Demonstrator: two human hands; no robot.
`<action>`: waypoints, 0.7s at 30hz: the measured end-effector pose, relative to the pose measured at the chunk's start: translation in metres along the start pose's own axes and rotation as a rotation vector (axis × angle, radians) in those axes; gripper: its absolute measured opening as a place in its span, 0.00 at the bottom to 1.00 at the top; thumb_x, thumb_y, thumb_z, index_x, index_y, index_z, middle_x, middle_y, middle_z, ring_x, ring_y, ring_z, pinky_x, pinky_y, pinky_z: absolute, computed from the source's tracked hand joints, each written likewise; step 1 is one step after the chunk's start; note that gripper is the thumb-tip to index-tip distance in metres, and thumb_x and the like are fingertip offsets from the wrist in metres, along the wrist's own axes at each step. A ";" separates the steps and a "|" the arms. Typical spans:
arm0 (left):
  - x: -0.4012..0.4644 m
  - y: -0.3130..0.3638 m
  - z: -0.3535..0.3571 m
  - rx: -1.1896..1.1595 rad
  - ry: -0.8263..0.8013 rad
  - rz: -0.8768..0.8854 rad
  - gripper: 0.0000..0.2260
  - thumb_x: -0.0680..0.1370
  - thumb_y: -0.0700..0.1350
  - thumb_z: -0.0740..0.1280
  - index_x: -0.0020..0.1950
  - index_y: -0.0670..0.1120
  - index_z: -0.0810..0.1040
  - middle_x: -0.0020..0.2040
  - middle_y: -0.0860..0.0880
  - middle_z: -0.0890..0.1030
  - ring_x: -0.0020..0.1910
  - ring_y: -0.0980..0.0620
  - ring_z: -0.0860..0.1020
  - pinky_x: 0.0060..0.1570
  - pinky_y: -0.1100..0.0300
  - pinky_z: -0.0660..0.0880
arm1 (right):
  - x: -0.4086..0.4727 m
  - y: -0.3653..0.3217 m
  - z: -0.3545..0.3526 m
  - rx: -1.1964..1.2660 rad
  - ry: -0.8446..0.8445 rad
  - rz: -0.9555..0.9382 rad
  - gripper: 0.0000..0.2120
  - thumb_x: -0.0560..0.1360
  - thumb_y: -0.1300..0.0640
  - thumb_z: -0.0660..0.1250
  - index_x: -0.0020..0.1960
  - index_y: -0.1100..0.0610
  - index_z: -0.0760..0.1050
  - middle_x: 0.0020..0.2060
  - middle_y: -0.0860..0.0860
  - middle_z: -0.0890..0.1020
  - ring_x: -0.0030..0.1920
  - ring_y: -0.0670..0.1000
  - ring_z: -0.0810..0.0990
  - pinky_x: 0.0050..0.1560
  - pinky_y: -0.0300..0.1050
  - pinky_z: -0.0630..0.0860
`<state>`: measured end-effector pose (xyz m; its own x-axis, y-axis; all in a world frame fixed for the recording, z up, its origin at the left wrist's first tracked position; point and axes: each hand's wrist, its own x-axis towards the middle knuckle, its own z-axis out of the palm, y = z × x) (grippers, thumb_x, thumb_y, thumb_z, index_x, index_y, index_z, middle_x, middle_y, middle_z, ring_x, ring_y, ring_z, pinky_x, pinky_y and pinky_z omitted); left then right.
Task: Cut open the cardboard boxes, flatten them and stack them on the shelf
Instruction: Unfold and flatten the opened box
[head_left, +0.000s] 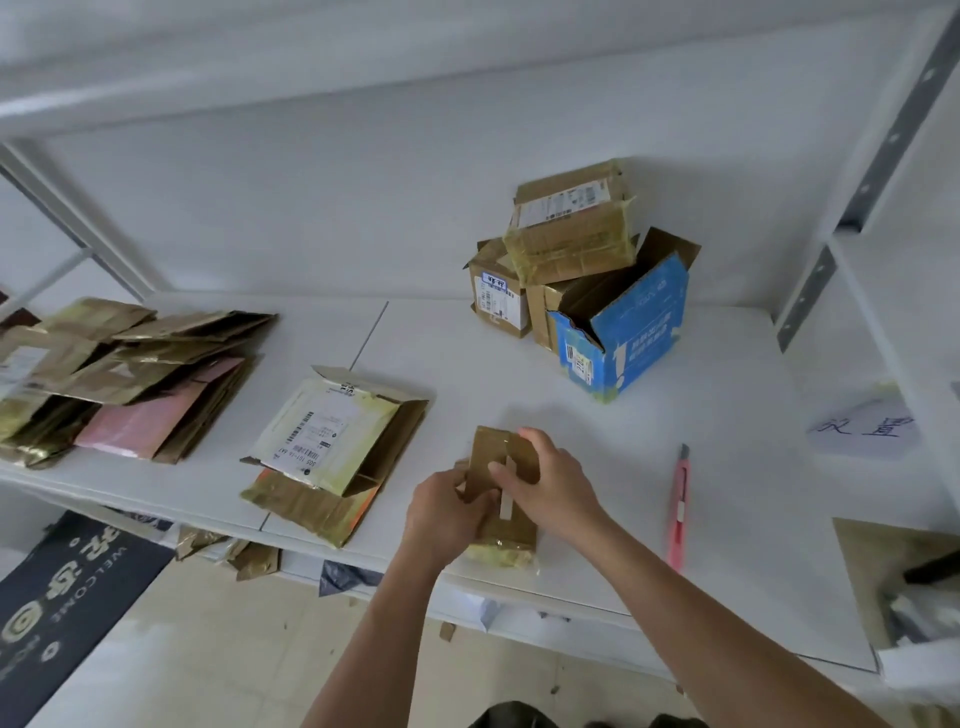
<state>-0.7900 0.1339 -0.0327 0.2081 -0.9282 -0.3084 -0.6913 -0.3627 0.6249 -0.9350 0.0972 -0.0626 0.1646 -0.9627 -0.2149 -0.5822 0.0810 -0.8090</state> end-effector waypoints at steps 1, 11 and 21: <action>-0.002 -0.001 0.001 0.016 0.040 0.003 0.04 0.77 0.48 0.69 0.48 0.48 0.83 0.39 0.51 0.82 0.39 0.50 0.81 0.42 0.56 0.79 | 0.000 -0.001 0.004 -0.011 0.027 0.005 0.30 0.74 0.37 0.67 0.71 0.46 0.63 0.56 0.51 0.77 0.57 0.52 0.76 0.52 0.43 0.69; 0.001 0.004 0.012 0.091 0.124 0.046 0.06 0.79 0.49 0.68 0.50 0.51 0.84 0.37 0.57 0.79 0.38 0.56 0.77 0.33 0.67 0.69 | 0.001 0.004 -0.011 0.231 0.022 0.061 0.23 0.70 0.52 0.73 0.62 0.47 0.70 0.49 0.45 0.80 0.48 0.46 0.80 0.44 0.42 0.78; 0.007 -0.001 0.005 0.098 -0.005 0.003 0.16 0.80 0.47 0.65 0.69 0.51 0.73 0.56 0.50 0.82 0.55 0.49 0.79 0.57 0.51 0.77 | -0.019 0.044 -0.040 0.511 -0.109 0.070 0.26 0.73 0.66 0.74 0.67 0.50 0.71 0.63 0.52 0.75 0.57 0.50 0.79 0.58 0.47 0.78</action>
<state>-0.7916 0.1284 -0.0389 0.2028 -0.9286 -0.3106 -0.7566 -0.3500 0.5524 -0.9958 0.1087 -0.0724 0.2370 -0.9203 -0.3112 -0.1367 0.2855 -0.9486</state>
